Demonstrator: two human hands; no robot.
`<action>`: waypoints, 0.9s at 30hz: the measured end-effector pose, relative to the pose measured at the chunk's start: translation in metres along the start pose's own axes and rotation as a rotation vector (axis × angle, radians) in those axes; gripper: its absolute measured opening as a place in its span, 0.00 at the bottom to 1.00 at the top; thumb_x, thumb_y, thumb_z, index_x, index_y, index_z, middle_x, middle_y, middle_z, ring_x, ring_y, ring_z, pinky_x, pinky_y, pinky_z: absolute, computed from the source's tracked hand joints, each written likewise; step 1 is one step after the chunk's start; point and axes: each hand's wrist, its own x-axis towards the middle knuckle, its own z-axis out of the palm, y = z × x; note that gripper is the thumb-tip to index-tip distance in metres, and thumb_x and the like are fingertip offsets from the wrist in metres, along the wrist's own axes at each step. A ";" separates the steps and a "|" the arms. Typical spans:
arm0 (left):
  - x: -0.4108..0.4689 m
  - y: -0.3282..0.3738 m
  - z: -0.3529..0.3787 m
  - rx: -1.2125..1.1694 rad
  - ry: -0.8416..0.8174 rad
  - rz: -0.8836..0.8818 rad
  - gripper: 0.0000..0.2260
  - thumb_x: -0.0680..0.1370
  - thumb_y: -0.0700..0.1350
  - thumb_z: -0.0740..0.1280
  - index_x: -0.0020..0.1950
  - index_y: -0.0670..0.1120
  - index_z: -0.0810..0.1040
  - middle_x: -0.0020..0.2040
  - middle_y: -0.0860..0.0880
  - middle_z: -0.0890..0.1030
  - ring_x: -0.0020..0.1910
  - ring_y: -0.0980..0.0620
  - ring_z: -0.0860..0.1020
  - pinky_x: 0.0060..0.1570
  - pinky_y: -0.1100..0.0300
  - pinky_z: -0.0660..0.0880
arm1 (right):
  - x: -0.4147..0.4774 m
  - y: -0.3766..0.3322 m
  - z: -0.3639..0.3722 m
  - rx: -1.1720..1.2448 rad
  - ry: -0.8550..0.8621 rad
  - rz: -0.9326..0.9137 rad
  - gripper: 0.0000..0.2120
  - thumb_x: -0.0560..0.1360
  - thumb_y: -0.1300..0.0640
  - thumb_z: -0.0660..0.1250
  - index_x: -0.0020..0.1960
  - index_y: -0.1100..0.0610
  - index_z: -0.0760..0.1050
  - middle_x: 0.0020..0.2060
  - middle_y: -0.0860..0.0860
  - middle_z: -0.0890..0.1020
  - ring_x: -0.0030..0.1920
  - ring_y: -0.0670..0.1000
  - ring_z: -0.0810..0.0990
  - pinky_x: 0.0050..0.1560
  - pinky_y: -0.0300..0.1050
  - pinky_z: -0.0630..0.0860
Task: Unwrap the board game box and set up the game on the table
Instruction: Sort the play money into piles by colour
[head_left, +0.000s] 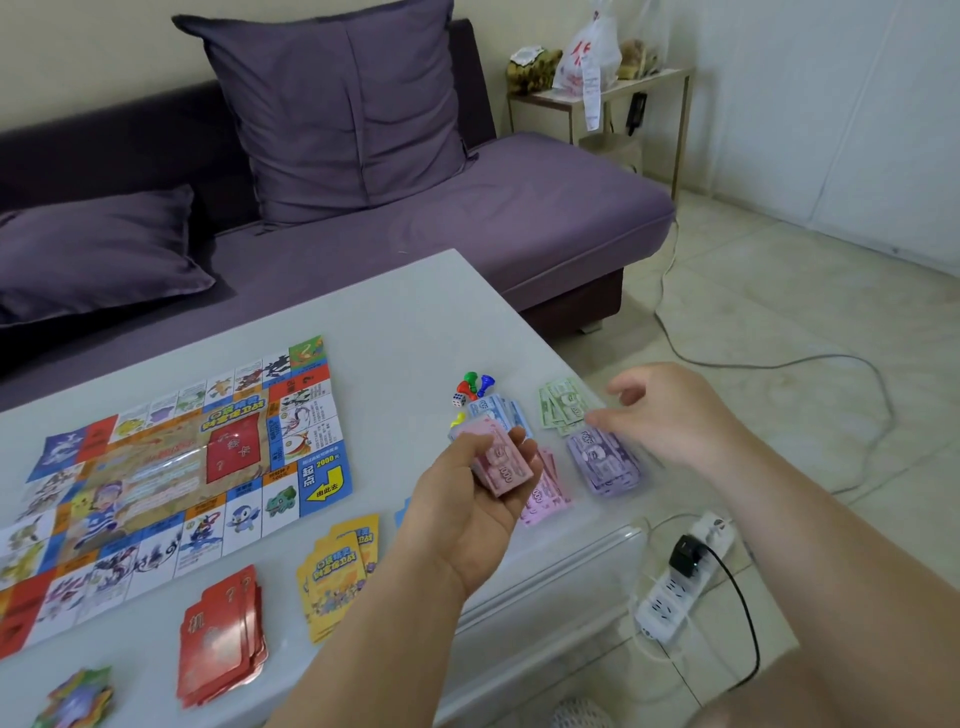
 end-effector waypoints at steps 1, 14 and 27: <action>0.001 -0.001 -0.001 0.017 -0.002 0.004 0.08 0.80 0.34 0.54 0.48 0.36 0.73 0.46 0.39 0.80 0.43 0.45 0.79 0.52 0.53 0.75 | -0.002 -0.004 -0.001 -0.006 0.060 -0.031 0.23 0.70 0.46 0.73 0.61 0.55 0.77 0.52 0.50 0.80 0.46 0.46 0.74 0.47 0.38 0.67; -0.003 -0.006 -0.015 0.374 -0.088 0.179 0.08 0.75 0.33 0.66 0.51 0.43 0.79 0.39 0.45 0.85 0.35 0.53 0.83 0.36 0.63 0.80 | -0.021 -0.053 0.028 0.284 -0.328 -0.073 0.10 0.69 0.48 0.74 0.35 0.53 0.78 0.28 0.43 0.76 0.26 0.38 0.71 0.29 0.30 0.65; -0.005 0.001 -0.031 0.435 -0.014 0.253 0.05 0.77 0.35 0.64 0.48 0.45 0.78 0.34 0.47 0.83 0.30 0.52 0.79 0.31 0.62 0.76 | -0.017 -0.054 0.036 0.362 -0.390 -0.066 0.07 0.70 0.49 0.73 0.36 0.49 0.80 0.24 0.42 0.79 0.26 0.37 0.74 0.34 0.33 0.69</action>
